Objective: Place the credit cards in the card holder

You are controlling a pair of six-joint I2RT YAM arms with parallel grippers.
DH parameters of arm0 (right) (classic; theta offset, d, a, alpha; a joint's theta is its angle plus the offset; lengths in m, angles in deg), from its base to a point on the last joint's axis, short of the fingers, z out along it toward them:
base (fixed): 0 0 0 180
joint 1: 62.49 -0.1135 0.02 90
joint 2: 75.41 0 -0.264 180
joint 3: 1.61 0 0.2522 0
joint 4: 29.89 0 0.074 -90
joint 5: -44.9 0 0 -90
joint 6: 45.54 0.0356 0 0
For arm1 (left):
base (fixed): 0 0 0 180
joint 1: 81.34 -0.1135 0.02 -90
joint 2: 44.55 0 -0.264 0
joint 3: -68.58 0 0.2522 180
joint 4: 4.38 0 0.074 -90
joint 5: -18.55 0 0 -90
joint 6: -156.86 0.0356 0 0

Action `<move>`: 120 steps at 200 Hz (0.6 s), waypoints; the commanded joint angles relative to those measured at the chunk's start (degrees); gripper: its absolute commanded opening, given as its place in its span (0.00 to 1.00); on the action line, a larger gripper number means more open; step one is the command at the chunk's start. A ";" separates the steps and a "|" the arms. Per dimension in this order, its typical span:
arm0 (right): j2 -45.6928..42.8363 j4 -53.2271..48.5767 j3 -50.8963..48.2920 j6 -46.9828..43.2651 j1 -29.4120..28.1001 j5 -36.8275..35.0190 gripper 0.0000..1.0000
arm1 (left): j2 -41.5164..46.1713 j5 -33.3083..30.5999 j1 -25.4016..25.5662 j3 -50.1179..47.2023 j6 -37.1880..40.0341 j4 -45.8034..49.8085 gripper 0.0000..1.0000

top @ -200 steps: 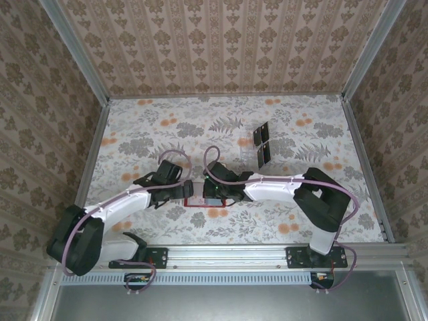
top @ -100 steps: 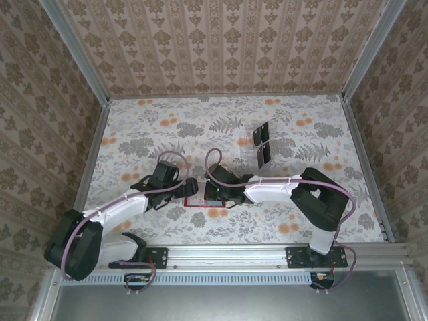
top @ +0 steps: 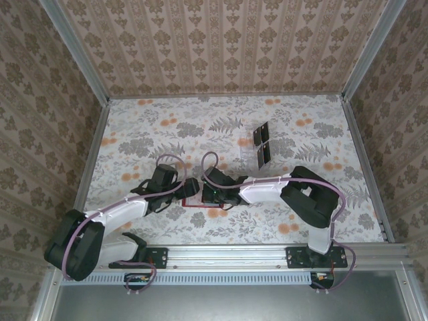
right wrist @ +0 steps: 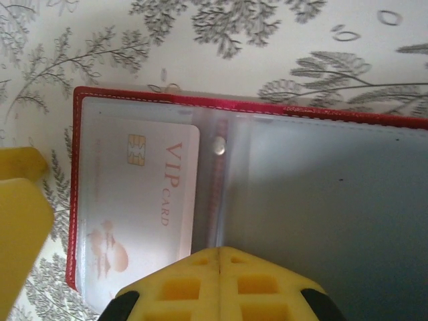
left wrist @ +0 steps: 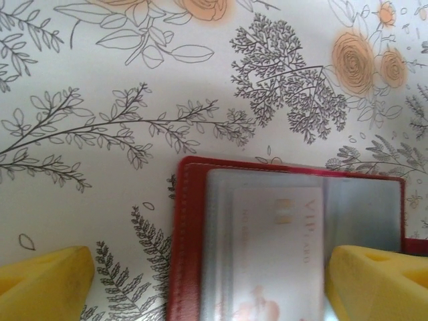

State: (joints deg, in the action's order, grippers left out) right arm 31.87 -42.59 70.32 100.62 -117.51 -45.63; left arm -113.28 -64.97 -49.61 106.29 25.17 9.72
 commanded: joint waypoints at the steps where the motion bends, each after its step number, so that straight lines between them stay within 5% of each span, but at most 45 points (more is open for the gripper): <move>1: 1.58 0.60 1.85 1.20 -0.78 1.32 0.01 | 0.70 1.03 -0.52 -1.17 -1.32 -1.52 1.00; 120: 1.77 2.39 2.14 1.76 -0.74 3.11 0.01 | 0.82 1.10 -0.44 -1.46 -1.47 -1.98 1.00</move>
State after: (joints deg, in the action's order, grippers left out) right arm 33.29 -41.32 72.44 101.67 -117.93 -43.47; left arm -113.28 -64.58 -49.61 105.43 24.36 8.03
